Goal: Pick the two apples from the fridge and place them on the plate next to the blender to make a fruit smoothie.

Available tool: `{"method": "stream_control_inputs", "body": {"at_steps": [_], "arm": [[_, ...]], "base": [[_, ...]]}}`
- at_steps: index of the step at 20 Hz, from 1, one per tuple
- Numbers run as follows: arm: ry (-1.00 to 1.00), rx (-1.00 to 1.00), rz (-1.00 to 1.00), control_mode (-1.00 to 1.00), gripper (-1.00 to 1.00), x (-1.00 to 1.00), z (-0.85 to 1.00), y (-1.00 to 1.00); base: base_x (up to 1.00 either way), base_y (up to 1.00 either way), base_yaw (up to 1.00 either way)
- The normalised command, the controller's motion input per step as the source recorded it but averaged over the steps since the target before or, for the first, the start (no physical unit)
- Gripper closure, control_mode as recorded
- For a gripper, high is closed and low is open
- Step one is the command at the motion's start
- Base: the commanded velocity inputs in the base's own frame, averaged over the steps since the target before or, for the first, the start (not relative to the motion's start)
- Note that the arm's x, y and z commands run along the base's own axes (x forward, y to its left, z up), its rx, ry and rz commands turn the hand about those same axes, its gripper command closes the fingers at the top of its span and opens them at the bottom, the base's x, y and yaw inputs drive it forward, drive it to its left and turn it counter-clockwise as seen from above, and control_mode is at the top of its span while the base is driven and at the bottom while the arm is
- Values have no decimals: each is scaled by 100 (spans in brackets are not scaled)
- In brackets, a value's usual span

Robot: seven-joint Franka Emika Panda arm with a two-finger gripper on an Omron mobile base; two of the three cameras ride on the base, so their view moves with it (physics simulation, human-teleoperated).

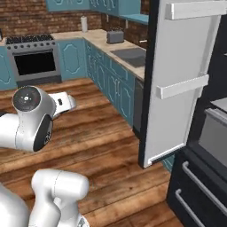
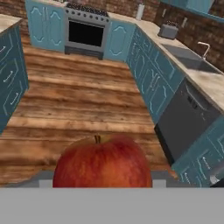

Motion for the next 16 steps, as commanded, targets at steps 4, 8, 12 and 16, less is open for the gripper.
{"method": "stream_control_inputs", "body": {"at_steps": [4, 8, 12, 16], "arm": [[0, 0, 0, 100, 100, 0, 0, 0], [0, 0, 0, 100, 100, 0, 0, 0], [0, 0, 0, 100, 100, 0, 0, 0], [0, 0, 0, 100, 100, 0, 0, 0]], "base": [[0, 27, 82], [0, 25, 83], [9, 21, 80], [6, 21, 76]]}}
